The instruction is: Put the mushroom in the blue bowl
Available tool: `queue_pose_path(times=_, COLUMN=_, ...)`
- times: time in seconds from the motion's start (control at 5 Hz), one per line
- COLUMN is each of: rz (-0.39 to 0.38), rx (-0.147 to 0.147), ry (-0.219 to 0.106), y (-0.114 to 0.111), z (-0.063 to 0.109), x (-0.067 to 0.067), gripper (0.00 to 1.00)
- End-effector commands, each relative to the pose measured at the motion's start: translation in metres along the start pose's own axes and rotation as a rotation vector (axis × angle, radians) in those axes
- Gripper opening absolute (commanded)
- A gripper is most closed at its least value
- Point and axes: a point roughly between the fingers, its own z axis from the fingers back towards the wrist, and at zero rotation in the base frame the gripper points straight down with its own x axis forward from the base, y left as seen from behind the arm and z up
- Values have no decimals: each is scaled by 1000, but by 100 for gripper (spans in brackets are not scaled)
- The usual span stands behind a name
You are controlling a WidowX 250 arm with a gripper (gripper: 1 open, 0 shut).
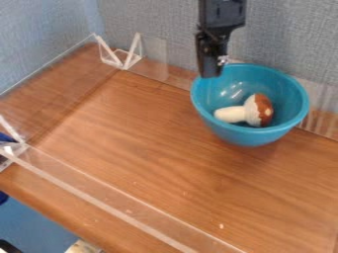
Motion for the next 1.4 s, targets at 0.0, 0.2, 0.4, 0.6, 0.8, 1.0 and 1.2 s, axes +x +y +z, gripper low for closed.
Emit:
queue_pose_path(times=0.0, rz=28, rx=48, ry=-37, y=2, z=11, x=21, gripper=0)
queue_pose_path(times=0.2, rz=77, rx=51, ry=-37, y=3, z=2, x=29, gripper=0)
queue_pose_path(times=0.4, rz=99, rx=50, ry=-36, y=5, z=-6, x=22, gripper=0)
queue_pose_path(times=0.6, rz=106, rx=54, ry=-27, y=5, z=-12, x=15, gripper=100)
queue_pose_path(times=0.8, rz=72, rx=57, ry=-20, y=4, z=-15, x=28, gripper=100)
queue_pose_path(times=1.0, rz=46, rx=58, ry=-5, y=1, z=-20, x=38, gripper=100)
queue_pose_path(times=1.2, rz=45, rx=42, ry=15, y=8, z=-33, x=43, gripper=100)
